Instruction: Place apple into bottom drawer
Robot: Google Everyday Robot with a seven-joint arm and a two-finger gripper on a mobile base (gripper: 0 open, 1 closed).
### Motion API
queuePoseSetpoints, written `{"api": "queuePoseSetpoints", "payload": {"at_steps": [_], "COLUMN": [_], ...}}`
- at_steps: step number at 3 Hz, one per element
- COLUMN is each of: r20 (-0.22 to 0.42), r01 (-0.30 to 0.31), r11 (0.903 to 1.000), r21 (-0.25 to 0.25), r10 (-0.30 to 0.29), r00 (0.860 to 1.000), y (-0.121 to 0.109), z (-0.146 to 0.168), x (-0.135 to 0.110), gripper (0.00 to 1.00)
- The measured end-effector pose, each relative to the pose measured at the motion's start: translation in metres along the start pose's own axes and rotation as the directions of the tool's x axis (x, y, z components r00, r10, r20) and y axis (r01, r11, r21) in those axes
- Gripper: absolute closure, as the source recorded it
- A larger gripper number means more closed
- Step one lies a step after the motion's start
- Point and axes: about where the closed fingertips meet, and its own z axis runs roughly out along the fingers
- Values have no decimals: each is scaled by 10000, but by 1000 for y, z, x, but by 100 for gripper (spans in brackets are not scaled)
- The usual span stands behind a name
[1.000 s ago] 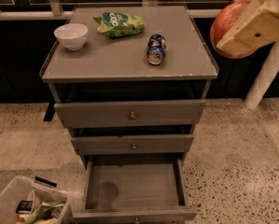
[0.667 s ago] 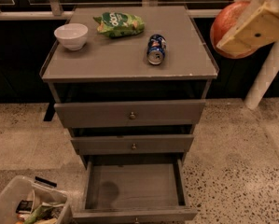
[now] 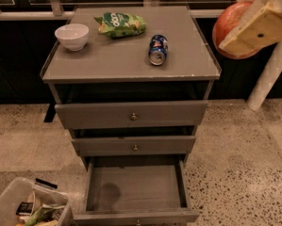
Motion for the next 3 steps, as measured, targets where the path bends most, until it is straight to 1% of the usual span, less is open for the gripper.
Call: {"api": "queuePoseSetpoints", "payload": {"at_steps": [1, 3], "r20": [-5, -5], "r01": [-175, -175], "r11": [9995, 9995], "r21": [-252, -252], "r10": [175, 175], "r00": [9998, 9998], "y": [34, 34], "z": [27, 27], "x": [17, 17], "gripper": [100, 100]}}
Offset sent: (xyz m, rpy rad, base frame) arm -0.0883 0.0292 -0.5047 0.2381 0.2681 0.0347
